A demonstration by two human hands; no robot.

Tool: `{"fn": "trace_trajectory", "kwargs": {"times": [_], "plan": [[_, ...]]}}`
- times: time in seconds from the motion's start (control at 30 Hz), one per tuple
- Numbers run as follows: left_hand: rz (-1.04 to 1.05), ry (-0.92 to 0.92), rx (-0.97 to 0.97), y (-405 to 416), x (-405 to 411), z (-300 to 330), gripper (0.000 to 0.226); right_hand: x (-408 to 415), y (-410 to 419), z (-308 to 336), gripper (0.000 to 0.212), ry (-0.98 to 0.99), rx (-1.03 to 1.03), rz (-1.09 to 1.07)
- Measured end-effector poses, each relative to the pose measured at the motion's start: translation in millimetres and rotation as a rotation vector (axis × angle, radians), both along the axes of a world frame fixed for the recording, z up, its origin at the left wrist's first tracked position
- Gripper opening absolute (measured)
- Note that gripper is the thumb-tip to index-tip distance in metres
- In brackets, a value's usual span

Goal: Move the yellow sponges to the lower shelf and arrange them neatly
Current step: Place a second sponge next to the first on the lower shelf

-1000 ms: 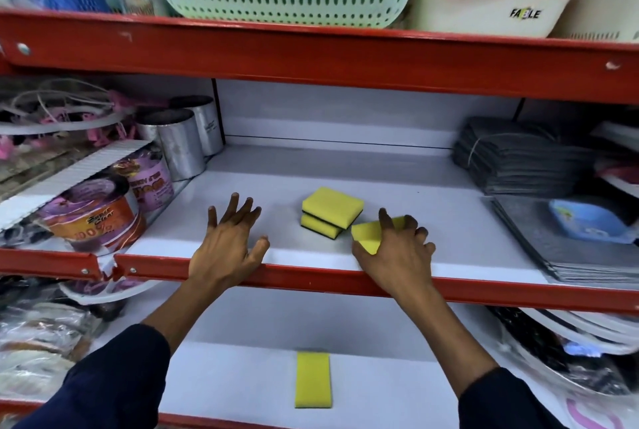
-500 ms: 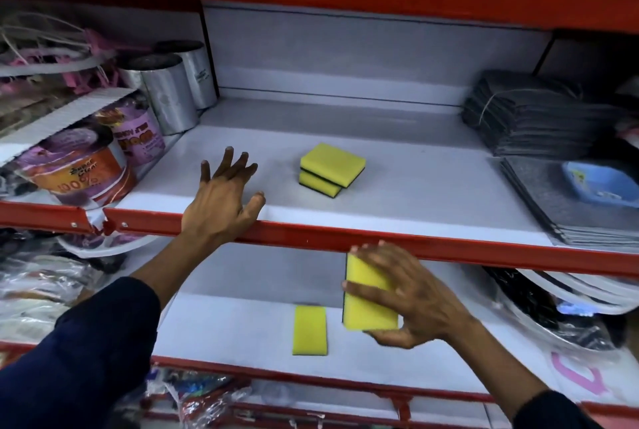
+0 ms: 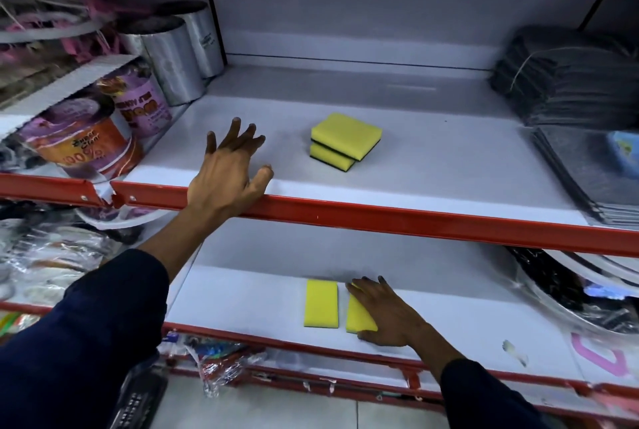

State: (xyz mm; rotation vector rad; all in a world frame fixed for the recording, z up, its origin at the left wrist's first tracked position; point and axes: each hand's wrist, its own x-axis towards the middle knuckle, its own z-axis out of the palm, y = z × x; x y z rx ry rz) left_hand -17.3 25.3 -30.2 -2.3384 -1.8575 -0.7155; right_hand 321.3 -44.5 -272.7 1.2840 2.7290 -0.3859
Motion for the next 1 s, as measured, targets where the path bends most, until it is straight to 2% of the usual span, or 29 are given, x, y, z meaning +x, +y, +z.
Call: {"fn": "trace_trajectory", "kwargs": {"times": [0.2, 0.3, 0.4, 0.47, 0.57, 0.63, 0.73, 0.87, 1.0], "plan": [[0.009, 0.003, -0.014, -0.1, 1.0, 0.9, 0.075, -11.0, 3.2, -0.3, 0.102, 0.064, -0.028, 0.051], [0.007, 0.010, -0.016, -0.8, 0.4, 0.8, 0.075, -14.2, -0.6, 27.6, 0.088, 0.182, 0.049, 0.093], [0.006, 0.012, -0.014, -1.8, -0.1, 0.7, 0.076, -22.5, -7.0, 70.9, 0.063, 0.371, 0.250, 0.158], [0.005, 0.020, -0.011, -2.5, 0.3, 0.7, 0.076, -28.9, -9.1, 101.9, 0.051, 0.493, 0.490, 0.227], [-0.003, 0.023, -0.003, -4.3, 1.5, 0.2, 0.076, -38.7, -10.0, 153.5, 0.046, 0.607, 0.823, 0.273], [-0.008, 0.026, 0.000, -4.1, 2.0, 0.9, 0.077, -47.5, -7.4, 189.1, 0.046, 0.654, 0.933, 0.177], [-0.013, 0.028, 0.000, -4.6, 1.1, 0.4, 0.078, -62.2, 5.4, 232.3, 0.048, 0.669, 0.906, -0.081], [-0.021, 0.030, -0.005, -6.0, 1.8, -0.5, 0.080, -75.0, 50.4, 256.7, 0.070, 0.515, 0.691, -0.387], [-0.016, 0.019, -0.002, -5.5, 1.8, 1.3, 0.080, -84.4, 96.3, 267.1, 0.086, 0.362, 0.487, -0.468]]}}
